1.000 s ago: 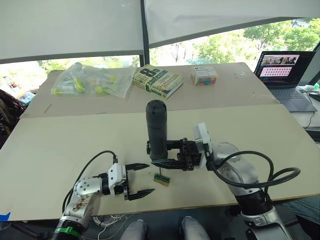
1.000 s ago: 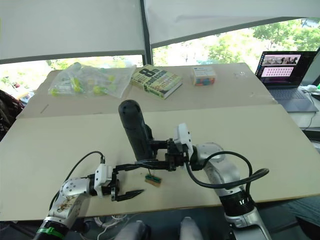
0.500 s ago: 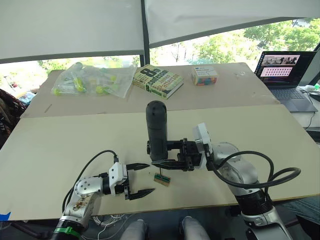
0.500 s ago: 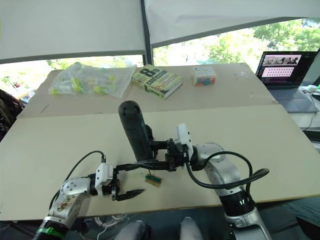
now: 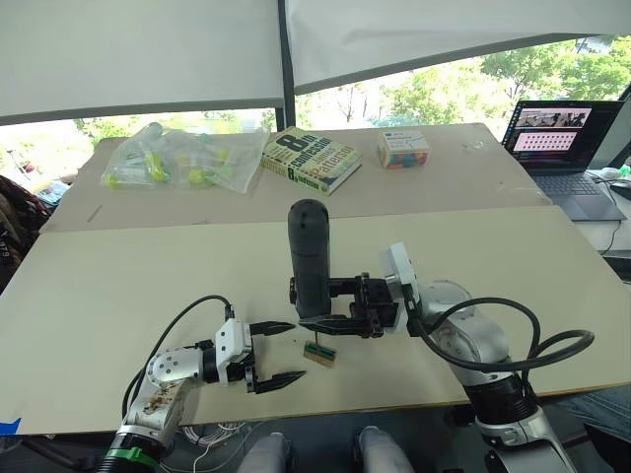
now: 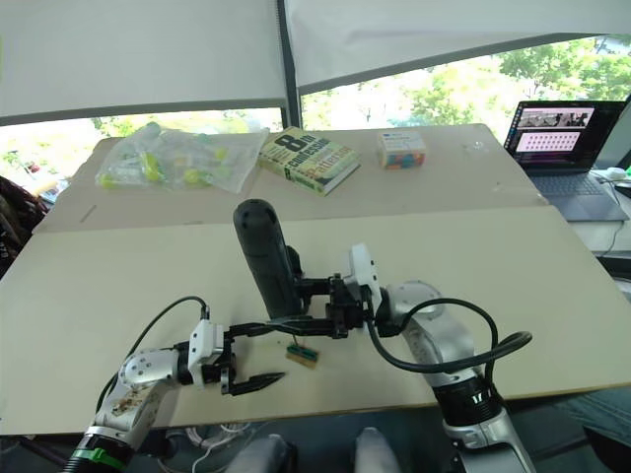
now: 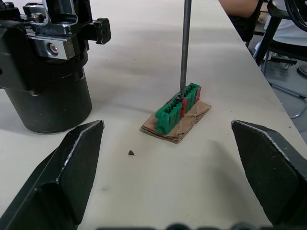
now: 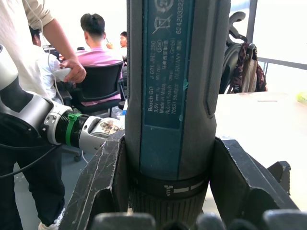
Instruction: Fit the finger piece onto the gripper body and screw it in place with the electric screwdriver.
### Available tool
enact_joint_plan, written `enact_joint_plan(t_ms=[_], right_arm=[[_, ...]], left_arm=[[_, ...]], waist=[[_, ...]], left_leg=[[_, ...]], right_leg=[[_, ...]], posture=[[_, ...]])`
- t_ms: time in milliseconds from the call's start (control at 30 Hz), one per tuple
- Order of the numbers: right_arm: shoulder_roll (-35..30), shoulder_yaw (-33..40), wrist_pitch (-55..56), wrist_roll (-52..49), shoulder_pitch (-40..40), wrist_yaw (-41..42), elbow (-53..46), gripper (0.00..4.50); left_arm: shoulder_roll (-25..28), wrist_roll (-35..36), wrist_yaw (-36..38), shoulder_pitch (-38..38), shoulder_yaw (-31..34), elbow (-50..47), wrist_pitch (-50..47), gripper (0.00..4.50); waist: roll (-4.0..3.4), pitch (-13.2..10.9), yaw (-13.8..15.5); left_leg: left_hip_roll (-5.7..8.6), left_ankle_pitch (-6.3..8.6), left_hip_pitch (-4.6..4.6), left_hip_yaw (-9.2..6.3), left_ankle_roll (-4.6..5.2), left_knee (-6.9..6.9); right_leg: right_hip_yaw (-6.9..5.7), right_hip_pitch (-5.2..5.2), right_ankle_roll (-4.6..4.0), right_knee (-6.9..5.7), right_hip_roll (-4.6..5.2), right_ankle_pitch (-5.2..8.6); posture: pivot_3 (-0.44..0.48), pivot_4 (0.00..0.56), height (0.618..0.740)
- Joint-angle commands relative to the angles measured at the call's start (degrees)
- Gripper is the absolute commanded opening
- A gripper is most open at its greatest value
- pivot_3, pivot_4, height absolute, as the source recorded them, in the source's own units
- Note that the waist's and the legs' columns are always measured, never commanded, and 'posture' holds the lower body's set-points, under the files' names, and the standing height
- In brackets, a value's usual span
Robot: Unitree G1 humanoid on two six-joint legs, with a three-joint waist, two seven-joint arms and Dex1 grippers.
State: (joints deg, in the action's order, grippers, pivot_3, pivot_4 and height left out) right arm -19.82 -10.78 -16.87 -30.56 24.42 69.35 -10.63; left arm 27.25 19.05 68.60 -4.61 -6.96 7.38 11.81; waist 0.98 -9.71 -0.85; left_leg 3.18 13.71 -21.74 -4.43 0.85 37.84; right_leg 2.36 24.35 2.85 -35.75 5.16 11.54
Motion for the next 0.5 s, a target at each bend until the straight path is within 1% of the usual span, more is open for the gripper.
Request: enact_joint_plan(t_ms=[33, 500], right_arm=[[0.24, 1.09, 0.61, -2.1, 0.83, 0.34, -1.35, 1.92], [-0.01, 0.7, -0.53, -2.23, 0.18, 0.7, -0.84, 1.92]], left_arm=[[0.43, -0.09, -0.1, 0.01, -0.26, -1.84, -0.43, 4.49], [0.34, -0.13, -0.06, -0.13, -0.36, -1.9, -0.9, 4.49]], waist=[[0.0, 0.0, 0.0], [0.0, 0.0, 0.0]], left_leg=[[0.0, 0.0, 0.0, 0.0, 0.0, 0.0], [0.0, 0.0, 0.0, 0.0, 0.0, 0.0]], right_leg=[[0.0, 0.0, 0.0, 0.0, 0.0, 0.0], [0.0, 0.0, 0.0, 0.0, 0.0, 0.0]], posture=[[0.0, 0.15, 0.737], [0.0, 0.15, 0.737]])
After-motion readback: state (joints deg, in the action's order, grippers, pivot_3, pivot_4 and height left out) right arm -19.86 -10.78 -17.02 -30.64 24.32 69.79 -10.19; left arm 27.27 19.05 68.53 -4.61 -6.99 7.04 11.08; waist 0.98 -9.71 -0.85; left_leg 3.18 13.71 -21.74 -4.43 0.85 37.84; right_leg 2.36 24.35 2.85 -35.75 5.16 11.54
